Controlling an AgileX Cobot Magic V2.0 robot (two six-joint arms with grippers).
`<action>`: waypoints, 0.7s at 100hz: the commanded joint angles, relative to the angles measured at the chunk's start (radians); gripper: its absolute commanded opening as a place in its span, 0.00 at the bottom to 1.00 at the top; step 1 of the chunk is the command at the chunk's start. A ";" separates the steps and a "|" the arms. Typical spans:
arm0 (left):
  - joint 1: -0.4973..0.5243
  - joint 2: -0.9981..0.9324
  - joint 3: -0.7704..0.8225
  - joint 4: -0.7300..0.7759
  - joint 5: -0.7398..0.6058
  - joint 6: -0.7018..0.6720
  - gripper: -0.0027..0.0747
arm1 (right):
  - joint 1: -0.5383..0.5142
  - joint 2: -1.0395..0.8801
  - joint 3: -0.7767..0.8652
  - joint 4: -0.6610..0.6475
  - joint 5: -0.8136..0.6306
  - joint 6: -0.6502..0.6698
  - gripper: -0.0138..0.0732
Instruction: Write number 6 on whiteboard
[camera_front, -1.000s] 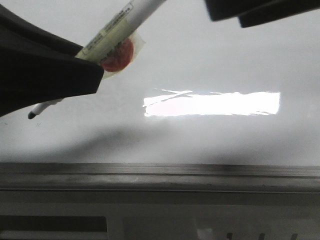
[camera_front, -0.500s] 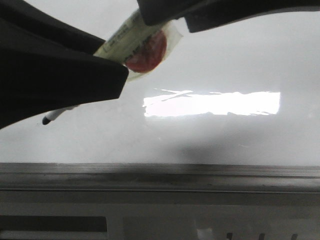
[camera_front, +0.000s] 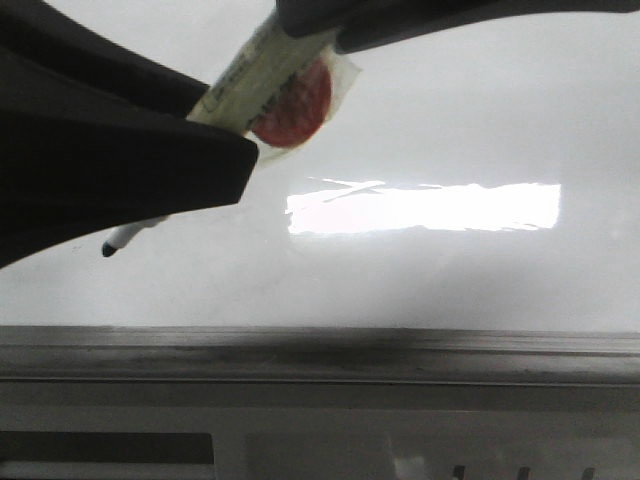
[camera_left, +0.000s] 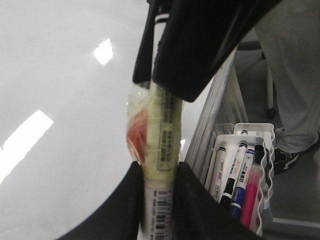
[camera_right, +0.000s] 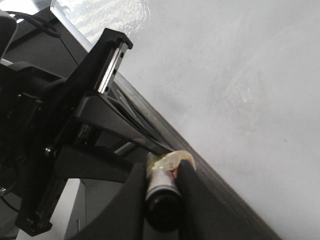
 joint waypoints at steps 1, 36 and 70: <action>-0.007 -0.007 -0.034 0.001 -0.080 -0.009 0.30 | -0.005 -0.004 -0.032 -0.009 -0.058 -0.011 0.09; 0.097 -0.195 -0.038 -0.120 0.006 -0.009 0.51 | -0.034 -0.004 -0.032 0.003 -0.073 -0.011 0.09; 0.348 -0.506 -0.038 -0.257 0.141 -0.009 0.51 | -0.155 0.006 -0.073 0.046 -0.073 -0.005 0.09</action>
